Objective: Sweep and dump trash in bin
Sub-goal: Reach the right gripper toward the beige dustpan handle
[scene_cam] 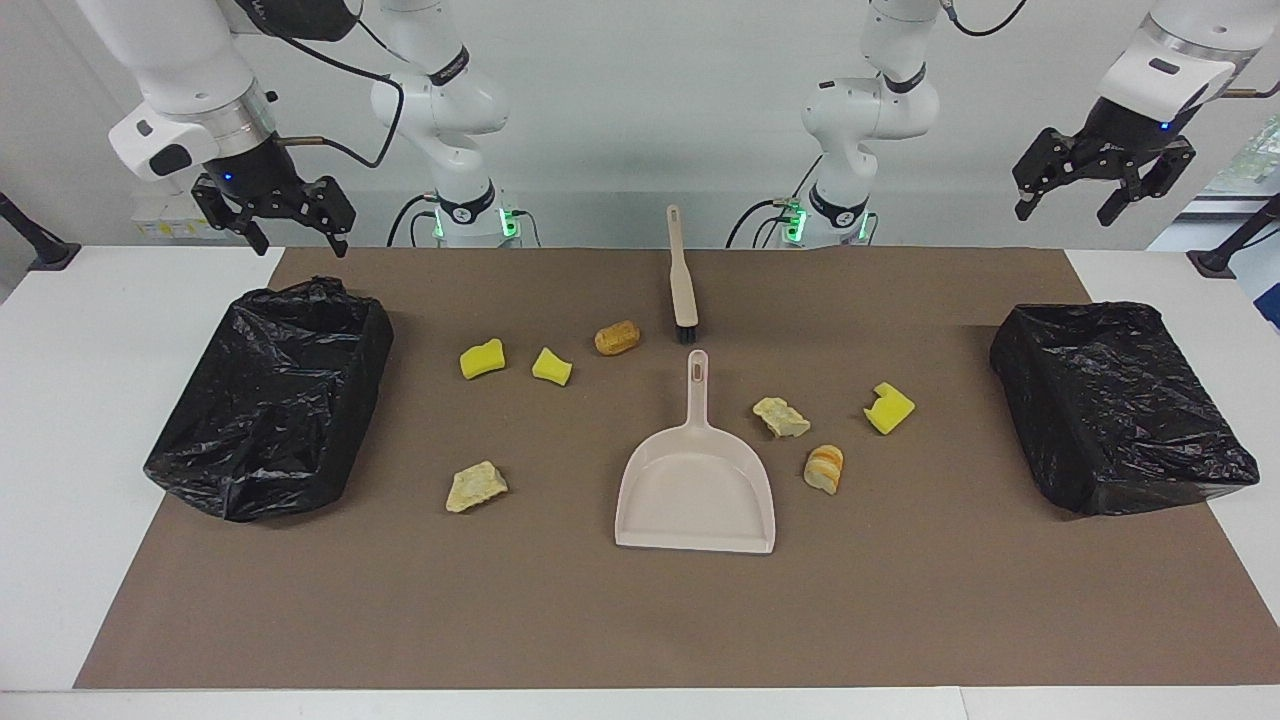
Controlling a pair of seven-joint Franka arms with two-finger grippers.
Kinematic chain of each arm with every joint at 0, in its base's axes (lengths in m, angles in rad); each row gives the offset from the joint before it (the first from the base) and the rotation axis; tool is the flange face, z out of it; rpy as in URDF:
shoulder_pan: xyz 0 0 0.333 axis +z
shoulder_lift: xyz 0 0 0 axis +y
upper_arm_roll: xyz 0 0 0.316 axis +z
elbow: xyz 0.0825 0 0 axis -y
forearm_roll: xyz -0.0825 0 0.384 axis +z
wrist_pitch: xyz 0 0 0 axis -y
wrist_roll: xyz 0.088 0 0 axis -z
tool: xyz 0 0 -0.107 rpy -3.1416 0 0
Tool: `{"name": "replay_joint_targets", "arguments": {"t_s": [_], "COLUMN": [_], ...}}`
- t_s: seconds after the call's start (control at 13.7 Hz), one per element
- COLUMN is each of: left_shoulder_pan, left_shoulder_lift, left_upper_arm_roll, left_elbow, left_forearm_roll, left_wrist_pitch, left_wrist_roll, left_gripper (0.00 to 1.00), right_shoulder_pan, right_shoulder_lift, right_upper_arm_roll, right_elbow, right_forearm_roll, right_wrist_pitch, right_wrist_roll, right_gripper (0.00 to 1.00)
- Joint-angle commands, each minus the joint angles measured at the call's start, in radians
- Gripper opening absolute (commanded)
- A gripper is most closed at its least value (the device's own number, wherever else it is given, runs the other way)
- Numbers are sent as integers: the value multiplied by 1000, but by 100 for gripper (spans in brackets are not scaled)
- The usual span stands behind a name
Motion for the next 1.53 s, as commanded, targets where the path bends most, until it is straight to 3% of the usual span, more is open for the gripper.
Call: {"name": "replay_joint_targets", "arguments": {"t_s": [0.0, 0.51, 0.73, 0.95, 1.1, 1.31, 1.46], "left_shoulder_pan": [-5, -5, -7, -10, -21, -62, -105], "left_shoulder_lift": [-29, -32, -34, -52, -121, -318, -420], "left_upper_arm_roll": [-1, -4, -7, -15, -56, -109, -151], "left_elbow": [-38, -43, -46, -72, -182, -486, -636], "left_forearm_roll": [17, 15, 14, 14, 8, -18, -21], "left_wrist_pitch": [4, 17, 12, 12, 37, 129, 127], "left_wrist_roll": [-3, -7, -14, -34, -34, -70, -107], "left_gripper": [100, 100, 100, 100, 100, 100, 100], "right_shoulder_pan": [-8, -8, 29, 72, 81, 162, 238], "right_shoulder_lift": [-17, -22, -98, -102, -71, 1, 58], "right_upper_arm_roll": [4, 4, 8, 8, 8, 10, 8], "right_elbow": [-17, -25, -153, -215, -224, -221, -210], "right_forearm_roll": [3, 3, 5, 80, 149, 198, 198], "right_wrist_pitch": [-1, -2, 25, 82, 140, 246, 347], "right_wrist_roll": [-23, -33, -29, -11, 75, 164, 235], "right_gripper": [100, 100, 100, 100, 100, 100, 100]}}
